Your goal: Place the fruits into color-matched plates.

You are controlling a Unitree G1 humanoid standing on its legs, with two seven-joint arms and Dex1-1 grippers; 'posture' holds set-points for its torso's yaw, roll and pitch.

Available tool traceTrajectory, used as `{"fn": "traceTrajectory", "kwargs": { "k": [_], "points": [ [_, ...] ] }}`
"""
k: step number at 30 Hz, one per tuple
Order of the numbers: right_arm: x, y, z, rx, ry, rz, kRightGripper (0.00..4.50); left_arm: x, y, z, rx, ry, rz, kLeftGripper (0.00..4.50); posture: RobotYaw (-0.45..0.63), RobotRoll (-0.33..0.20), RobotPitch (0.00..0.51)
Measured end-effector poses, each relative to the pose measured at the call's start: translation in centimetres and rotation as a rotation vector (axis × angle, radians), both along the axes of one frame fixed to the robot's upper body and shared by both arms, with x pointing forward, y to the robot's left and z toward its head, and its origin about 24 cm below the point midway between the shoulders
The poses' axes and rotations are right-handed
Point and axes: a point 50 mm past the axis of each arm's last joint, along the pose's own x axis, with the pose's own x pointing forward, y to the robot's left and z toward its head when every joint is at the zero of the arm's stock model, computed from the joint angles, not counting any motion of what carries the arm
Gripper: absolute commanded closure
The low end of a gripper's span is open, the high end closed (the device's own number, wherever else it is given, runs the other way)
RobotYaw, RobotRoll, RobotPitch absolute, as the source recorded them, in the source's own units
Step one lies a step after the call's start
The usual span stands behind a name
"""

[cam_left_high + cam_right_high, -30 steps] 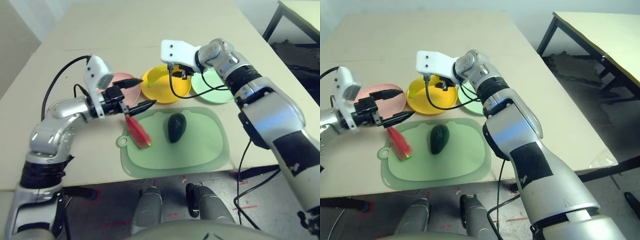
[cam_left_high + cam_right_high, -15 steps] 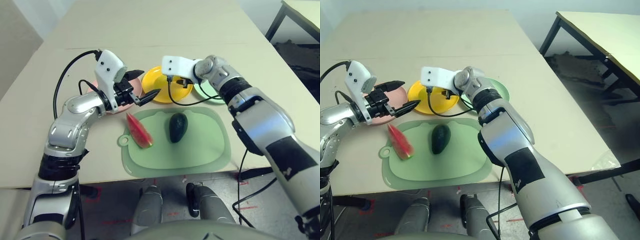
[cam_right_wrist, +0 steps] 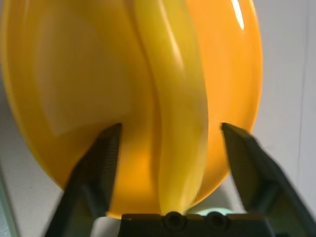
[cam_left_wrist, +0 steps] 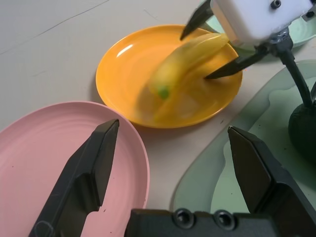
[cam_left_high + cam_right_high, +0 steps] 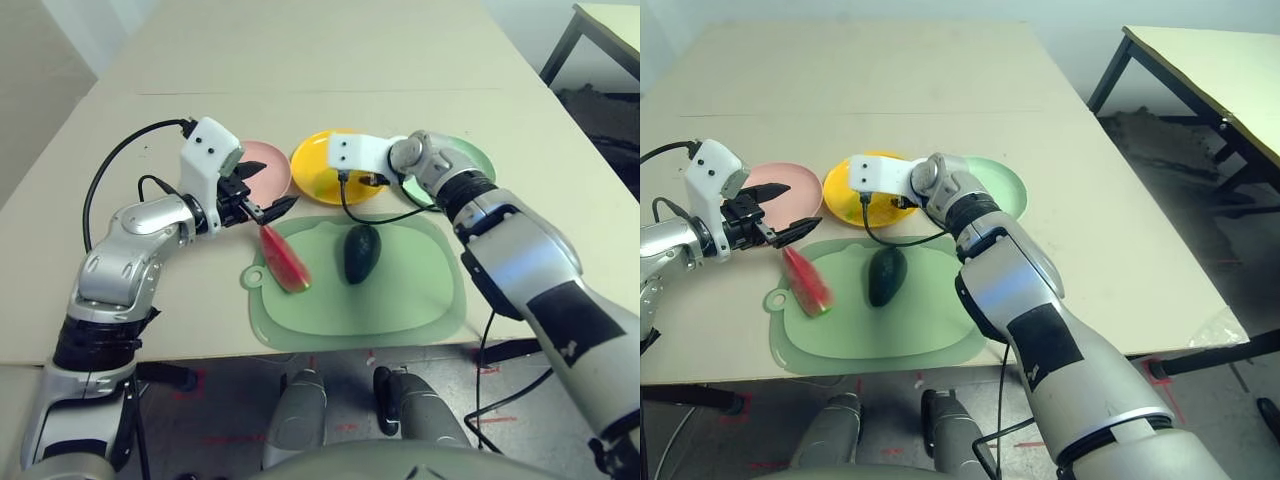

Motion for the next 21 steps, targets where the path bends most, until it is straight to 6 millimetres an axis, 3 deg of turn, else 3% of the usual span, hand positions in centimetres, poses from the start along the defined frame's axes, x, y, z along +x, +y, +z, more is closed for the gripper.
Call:
{"fn": "traceTrajectory", "kwargs": {
  "k": [4,10,12,17,21],
  "points": [
    [0.0,0.6,1.6,-0.022,-0.034,0.066,0.04,0.3,-0.1,0.5,-0.001,-0.022,-0.026,0.00,0.16,0.000,0.150],
    [-0.7,0.9,9.2,-0.152,-0.162,0.321,0.04,0.5,0.0,1.5,0.045,-0.054,-0.139,0.00,0.13,0.000,0.143],
    [-1.5,0.8,10.8,-0.228,-0.189,0.435,0.04,0.3,0.1,1.8,0.064,-0.053,-0.197,0.00,0.12,0.000,0.143],
    [-3.8,-1.1,9.9,-0.468,-0.110,0.775,0.04,-1.0,0.9,2.4,0.128,-0.010,-0.408,0.00,0.08,0.000,0.145],
    [-5.8,-1.3,7.3,-0.443,-0.005,0.941,0.04,-1.7,2.6,1.9,0.173,0.059,-0.490,0.00,0.07,0.000,0.147]
  ]
}}
